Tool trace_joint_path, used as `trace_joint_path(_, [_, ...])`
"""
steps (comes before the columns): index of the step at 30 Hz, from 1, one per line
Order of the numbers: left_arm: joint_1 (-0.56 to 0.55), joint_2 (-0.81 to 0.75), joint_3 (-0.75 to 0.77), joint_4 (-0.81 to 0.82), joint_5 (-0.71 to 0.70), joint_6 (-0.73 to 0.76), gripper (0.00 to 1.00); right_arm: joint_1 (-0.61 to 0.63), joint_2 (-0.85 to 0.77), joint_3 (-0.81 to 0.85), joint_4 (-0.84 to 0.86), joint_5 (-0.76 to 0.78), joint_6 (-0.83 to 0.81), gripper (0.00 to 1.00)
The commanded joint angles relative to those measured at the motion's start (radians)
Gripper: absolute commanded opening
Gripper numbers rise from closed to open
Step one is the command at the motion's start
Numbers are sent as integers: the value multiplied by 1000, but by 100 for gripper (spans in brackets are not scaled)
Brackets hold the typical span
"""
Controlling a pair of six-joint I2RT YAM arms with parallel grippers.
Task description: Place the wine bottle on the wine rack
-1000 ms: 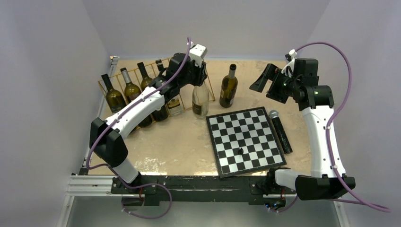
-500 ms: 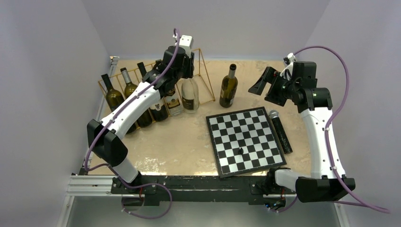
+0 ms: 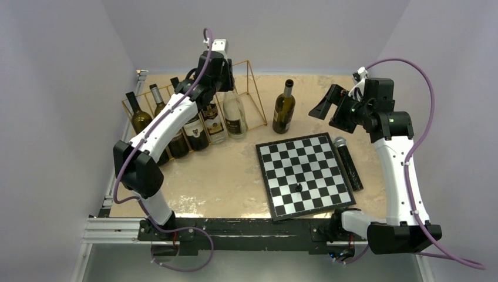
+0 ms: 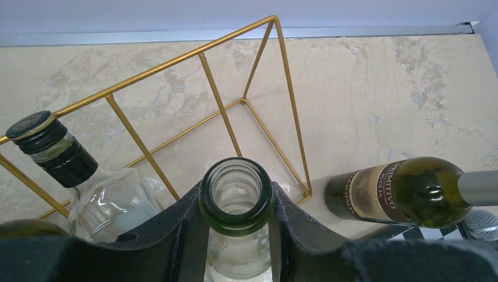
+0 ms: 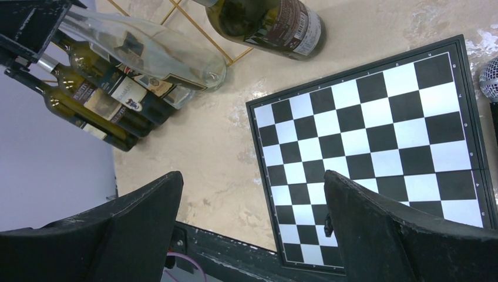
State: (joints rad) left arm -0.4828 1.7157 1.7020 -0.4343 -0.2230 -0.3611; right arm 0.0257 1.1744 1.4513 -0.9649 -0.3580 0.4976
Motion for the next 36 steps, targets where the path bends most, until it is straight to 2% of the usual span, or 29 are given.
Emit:
trace_joint_path(1, [35,-7,91,124,42,-56,0,-3,-24,11,12,-7,2,95])
trace_joint_path(7, [66,27,89,136,58,-61,0,-3,-23,11,10,-4,0,95])
trace_joint_path(13, [91,97,150,105,93,-54,0,-3,-19,10,11,-2,-2,95])
trace_joint_path(20, [97,155,139,163,88,-7,3,-3,-16,4,12,4,-1,95])
trace_joint_path(25, [102,195,148,170,87,-16,10,-3,-13,4,16,7,4,95])
trace_joint_path(28, [103,213,157,163,75,-19,18,-3,-13,4,14,11,6,95])
trace_joint_path(36, [110,236,155,133,-11,-44,20,-3,-16,1,21,21,15,95])
